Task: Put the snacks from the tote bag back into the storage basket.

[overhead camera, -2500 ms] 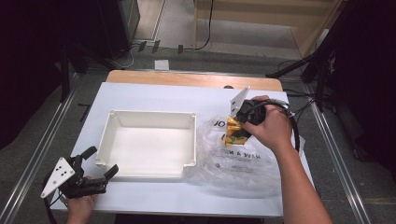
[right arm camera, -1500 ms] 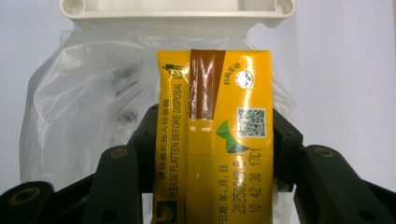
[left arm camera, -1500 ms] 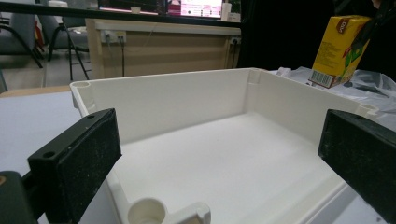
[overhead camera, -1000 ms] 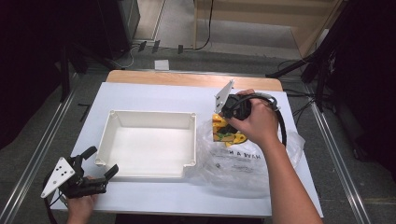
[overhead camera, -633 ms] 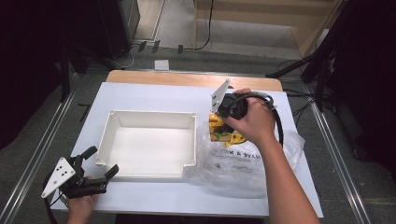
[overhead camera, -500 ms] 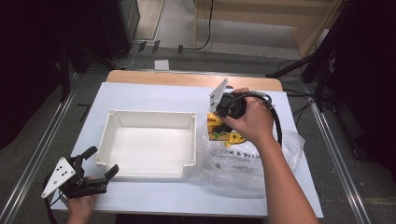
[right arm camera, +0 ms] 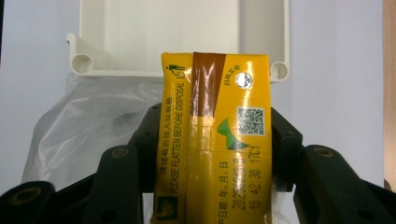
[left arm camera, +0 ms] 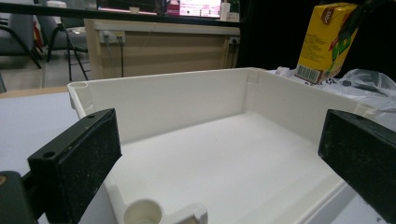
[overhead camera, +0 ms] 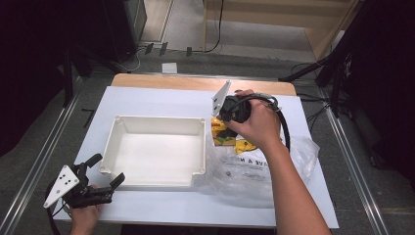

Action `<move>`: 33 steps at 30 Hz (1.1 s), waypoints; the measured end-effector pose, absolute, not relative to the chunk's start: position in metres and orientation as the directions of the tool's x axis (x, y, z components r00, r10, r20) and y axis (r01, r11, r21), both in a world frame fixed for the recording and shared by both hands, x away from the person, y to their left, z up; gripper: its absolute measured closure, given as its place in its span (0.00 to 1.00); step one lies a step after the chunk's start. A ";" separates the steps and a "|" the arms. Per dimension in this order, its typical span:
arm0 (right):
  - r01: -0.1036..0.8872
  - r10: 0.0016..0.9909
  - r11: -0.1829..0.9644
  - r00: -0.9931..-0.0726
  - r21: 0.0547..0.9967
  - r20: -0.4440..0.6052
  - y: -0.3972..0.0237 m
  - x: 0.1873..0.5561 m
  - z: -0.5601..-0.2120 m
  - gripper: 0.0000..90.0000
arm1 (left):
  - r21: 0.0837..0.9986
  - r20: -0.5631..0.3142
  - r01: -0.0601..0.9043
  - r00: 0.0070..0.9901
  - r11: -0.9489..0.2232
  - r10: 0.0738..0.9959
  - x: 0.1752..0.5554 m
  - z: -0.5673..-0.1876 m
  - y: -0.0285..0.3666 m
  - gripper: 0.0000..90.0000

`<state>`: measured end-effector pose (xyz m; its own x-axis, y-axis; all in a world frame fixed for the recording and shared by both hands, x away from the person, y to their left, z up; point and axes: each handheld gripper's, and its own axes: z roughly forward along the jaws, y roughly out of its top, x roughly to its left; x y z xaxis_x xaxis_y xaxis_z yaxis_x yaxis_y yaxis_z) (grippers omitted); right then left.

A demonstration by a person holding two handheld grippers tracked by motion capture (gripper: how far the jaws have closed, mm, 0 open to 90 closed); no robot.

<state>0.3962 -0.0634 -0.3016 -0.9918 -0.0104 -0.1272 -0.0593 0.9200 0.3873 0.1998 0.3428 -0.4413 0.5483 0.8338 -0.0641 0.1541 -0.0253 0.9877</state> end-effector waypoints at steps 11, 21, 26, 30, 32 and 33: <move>-0.074 -0.022 0.912 -0.991 0.404 -0.133 -0.054 0.397 -0.293 0.58 | 0.989 -0.057 0.142 0.567 -0.029 0.821 0.199 -0.441 0.343 0.00; -0.080 -0.028 0.909 -0.991 0.408 -0.132 -0.047 0.398 -0.290 0.58 | 0.989 -0.060 0.143 0.578 -0.029 0.814 0.199 -0.442 0.343 0.00; -0.081 -0.029 0.909 -0.991 0.410 -0.131 -0.044 0.398 -0.288 0.58 | 0.989 -0.060 0.145 0.577 -0.029 0.814 0.199 -0.442 0.343 0.00; -0.083 -0.031 0.907 -0.991 0.412 -0.131 -0.041 0.398 -0.288 0.58 | 0.989 -0.060 0.145 0.576 -0.030 0.815 0.199 -0.442 0.343 0.00; -0.092 -0.036 0.905 -0.989 0.416 -0.142 -0.039 0.398 -0.287 0.58 | 0.989 -0.062 0.147 0.574 -0.028 0.816 0.199 -0.442 0.342 0.00; -0.094 -0.036 0.904 -0.989 0.418 -0.143 -0.038 0.398 -0.287 0.58 | 0.989 -0.061 0.146 0.574 -0.029 0.816 0.199 -0.442 0.342 0.00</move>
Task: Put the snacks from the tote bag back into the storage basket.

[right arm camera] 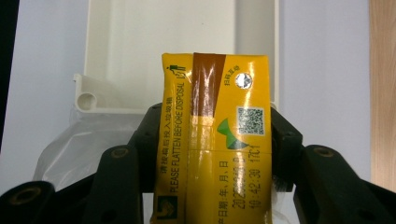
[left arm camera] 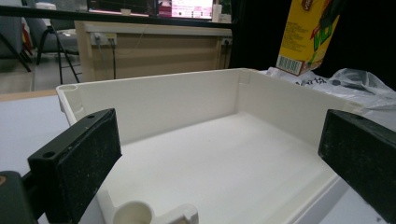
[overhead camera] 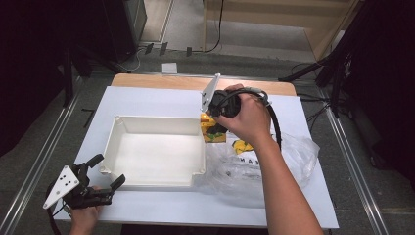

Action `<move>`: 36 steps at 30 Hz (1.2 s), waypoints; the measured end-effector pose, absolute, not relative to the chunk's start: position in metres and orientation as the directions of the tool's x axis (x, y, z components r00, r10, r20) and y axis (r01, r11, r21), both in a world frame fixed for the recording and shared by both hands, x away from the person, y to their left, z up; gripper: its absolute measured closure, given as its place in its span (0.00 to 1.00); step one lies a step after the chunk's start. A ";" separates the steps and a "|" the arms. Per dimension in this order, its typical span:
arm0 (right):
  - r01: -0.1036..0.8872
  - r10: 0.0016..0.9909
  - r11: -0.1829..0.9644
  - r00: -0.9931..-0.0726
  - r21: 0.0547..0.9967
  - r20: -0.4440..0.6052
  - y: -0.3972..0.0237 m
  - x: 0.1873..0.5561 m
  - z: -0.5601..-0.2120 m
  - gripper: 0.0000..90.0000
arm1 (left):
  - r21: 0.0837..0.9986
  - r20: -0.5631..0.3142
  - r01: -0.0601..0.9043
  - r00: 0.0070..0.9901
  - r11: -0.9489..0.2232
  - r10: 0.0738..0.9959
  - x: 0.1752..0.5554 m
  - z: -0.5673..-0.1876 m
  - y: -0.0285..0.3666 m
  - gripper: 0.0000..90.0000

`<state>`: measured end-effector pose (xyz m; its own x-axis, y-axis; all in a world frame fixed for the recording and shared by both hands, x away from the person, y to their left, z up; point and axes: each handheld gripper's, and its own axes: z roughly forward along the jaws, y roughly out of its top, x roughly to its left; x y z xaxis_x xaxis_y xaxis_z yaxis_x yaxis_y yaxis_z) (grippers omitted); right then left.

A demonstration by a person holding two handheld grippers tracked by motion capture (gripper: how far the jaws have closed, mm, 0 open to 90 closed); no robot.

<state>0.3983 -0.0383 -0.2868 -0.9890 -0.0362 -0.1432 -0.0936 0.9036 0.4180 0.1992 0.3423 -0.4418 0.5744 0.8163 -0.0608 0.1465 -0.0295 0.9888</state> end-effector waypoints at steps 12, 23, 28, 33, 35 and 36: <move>-0.102 -0.049 0.903 -0.990 0.418 -0.135 -0.026 0.399 -0.287 0.58 | 0.989 -0.061 0.147 0.575 -0.030 0.816 0.199 -0.442 0.342 0.00; -0.109 -0.061 0.898 -0.990 0.426 -0.125 -0.015 0.400 -0.290 0.58 | 0.989 -0.057 0.147 0.575 -0.035 0.816 0.200 -0.442 0.342 0.00; -0.096 -0.053 0.901 -0.992 0.422 -0.112 -0.011 0.400 -0.291 0.58 | 0.989 -0.058 0.146 0.575 -0.033 0.816 0.200 -0.442 0.341 0.00; -0.100 -0.058 0.900 -0.992 0.424 -0.111 -0.005 0.401 -0.291 0.58 | 0.988 -0.057 0.147 0.576 -0.035 0.816 0.200 -0.442 0.341 0.00; -0.111 -0.062 0.897 -0.990 0.427 -0.126 -0.004 0.402 -0.290 0.58 | 0.989 -0.058 0.147 0.575 -0.033 0.816 0.200 -0.442 0.341 0.00; -0.107 -0.061 0.899 -0.991 0.424 -0.120 -0.001 0.401 -0.290 0.58 | 0.989 -0.058 0.147 0.576 -0.033 0.815 0.200 -0.442 0.341 0.00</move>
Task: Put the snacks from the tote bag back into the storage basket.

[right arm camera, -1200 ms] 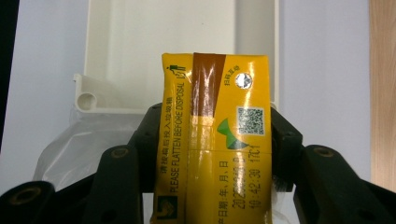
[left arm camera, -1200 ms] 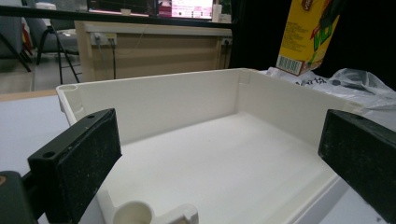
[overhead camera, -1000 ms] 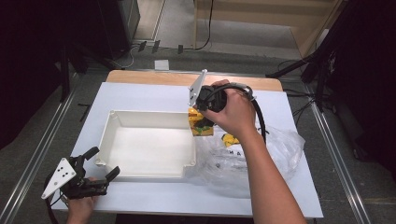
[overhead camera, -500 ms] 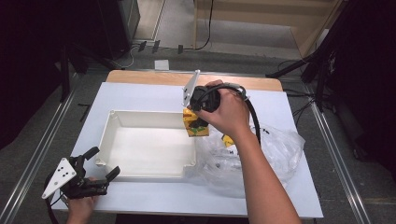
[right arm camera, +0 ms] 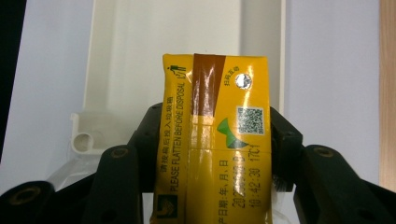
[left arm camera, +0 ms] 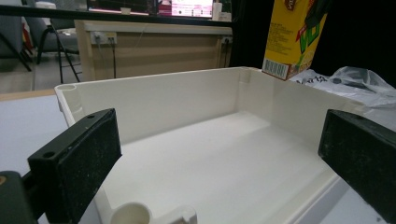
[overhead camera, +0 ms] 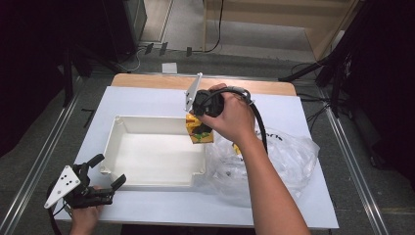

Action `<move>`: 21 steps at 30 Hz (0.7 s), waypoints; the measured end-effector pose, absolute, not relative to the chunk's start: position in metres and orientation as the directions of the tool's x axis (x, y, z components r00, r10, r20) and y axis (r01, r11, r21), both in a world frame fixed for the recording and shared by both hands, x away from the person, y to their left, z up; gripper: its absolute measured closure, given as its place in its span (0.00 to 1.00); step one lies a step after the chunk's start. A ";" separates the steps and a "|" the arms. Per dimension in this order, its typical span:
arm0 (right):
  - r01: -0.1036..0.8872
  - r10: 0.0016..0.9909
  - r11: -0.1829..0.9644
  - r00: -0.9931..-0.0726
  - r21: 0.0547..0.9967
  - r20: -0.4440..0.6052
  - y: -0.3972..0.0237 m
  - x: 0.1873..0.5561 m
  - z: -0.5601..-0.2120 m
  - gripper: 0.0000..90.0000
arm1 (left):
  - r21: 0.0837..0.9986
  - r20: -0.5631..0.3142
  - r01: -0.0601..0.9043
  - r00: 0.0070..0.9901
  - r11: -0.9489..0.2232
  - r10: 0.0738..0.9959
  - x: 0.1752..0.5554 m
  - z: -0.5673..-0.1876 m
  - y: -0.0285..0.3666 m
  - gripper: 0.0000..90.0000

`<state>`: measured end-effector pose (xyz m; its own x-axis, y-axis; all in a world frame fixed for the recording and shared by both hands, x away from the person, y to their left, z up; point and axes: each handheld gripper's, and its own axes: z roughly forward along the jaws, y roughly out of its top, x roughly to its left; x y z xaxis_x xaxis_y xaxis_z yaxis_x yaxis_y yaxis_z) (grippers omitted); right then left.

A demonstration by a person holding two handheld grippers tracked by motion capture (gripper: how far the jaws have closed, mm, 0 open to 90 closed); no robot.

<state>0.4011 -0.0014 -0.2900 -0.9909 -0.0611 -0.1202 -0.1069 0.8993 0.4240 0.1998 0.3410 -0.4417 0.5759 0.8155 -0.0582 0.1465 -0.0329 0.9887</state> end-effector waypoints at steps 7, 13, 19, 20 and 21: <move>-0.107 -0.065 0.901 -0.991 0.421 -0.114 0.005 0.400 -0.289 0.58 | 0.988 -0.058 0.147 0.575 -0.034 0.816 0.200 -0.442 0.341 0.00; -0.116 -0.074 0.897 -0.991 0.427 -0.113 0.010 0.401 -0.290 0.58 | 0.989 -0.058 0.146 0.575 -0.033 0.816 0.200 -0.442 0.341 0.00; -0.114 -0.071 0.897 -0.991 0.428 -0.115 0.014 0.402 -0.293 0.58 | 0.989 -0.058 0.147 0.574 -0.034 0.817 0.200 -0.442 0.341 0.00; -0.111 -0.071 0.897 -0.992 0.428 -0.109 0.016 0.401 -0.294 0.58 | 0.989 -0.057 0.147 0.575 -0.034 0.816 0.200 -0.442 0.341 0.00; -0.121 -0.077 0.894 -0.990 0.431 -0.117 0.017 0.402 -0.294 0.58 | 0.989 -0.057 0.147 0.575 -0.034 0.816 0.200 -0.442 0.341 0.00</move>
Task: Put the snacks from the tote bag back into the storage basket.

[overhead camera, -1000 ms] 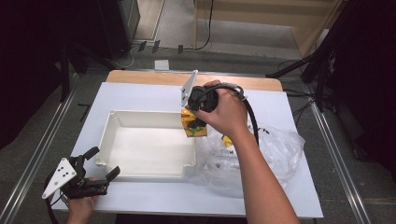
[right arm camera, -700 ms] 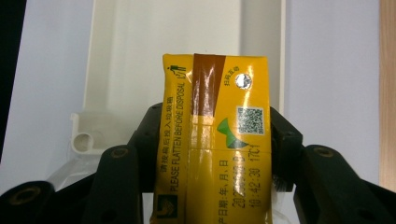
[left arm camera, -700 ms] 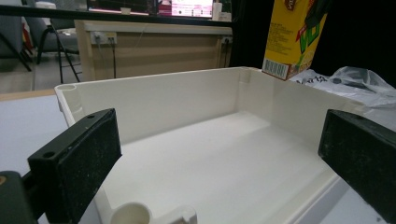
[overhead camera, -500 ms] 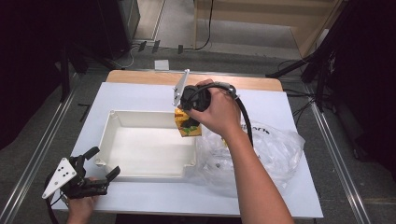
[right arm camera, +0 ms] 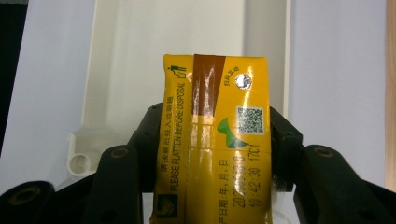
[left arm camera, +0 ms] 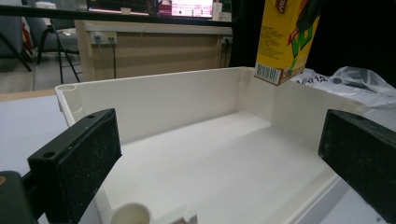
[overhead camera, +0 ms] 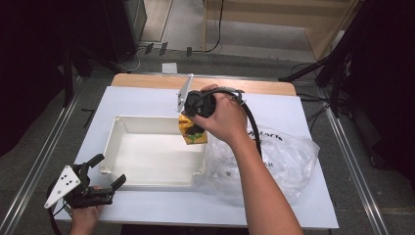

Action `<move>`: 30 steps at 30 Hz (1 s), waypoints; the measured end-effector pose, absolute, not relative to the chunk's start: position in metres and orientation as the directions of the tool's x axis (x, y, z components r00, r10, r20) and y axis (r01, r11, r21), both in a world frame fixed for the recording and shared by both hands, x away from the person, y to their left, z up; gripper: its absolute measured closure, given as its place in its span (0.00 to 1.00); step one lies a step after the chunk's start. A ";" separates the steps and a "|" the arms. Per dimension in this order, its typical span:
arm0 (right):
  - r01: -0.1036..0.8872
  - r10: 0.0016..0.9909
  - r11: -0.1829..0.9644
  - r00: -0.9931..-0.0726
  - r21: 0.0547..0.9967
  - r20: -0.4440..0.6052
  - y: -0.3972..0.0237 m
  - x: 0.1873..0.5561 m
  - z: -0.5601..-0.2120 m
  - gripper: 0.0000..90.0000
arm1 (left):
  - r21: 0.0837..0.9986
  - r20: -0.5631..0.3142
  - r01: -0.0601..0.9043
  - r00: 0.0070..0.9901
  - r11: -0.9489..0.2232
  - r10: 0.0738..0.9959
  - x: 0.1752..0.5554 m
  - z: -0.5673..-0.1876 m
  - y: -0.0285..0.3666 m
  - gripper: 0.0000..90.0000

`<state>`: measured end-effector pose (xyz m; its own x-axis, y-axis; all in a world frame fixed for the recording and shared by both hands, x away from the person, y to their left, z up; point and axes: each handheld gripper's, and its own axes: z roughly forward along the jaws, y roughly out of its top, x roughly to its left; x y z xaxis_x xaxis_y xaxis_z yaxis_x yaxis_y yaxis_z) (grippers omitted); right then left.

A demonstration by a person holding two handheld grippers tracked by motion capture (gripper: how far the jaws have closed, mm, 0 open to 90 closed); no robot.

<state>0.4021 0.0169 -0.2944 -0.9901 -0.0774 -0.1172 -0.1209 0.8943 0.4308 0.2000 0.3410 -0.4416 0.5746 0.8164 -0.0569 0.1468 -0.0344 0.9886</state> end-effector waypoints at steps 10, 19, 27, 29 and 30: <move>-0.129 -0.089 0.892 -0.990 0.434 -0.112 0.024 0.402 -0.298 0.58 | 0.988 -0.054 0.147 0.576 -0.038 0.816 0.200 -0.442 0.340 0.00; -0.109 -0.079 0.899 -0.993 0.423 -0.088 0.028 0.401 -0.302 0.58 | 0.988 -0.053 0.147 0.577 -0.039 0.815 0.200 -0.442 0.340 0.00; -0.113 -0.081 0.897 -0.992 0.427 -0.093 0.029 0.401 -0.304 0.58 | 0.988 -0.054 0.147 0.578 -0.040 0.814 0.200 -0.442 0.340 0.00; -0.118 -0.085 0.895 -0.992 0.429 -0.096 0.030 0.402 -0.305 0.58 | 0.988 -0.054 0.148 0.577 -0.039 0.815 0.200 -0.442 0.340 0.00; -0.116 -0.082 0.896 -0.992 0.430 -0.095 0.030 0.402 -0.305 0.58 | 0.988 -0.054 0.148 0.577 -0.039 0.815 0.200 -0.442 0.340 0.00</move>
<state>0.4016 0.0300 -0.3054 -0.9920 -0.0822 -0.0955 -0.1156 0.8955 0.4297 0.1999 0.3398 -0.4417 0.5774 0.8147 -0.0542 0.1479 -0.0391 0.9882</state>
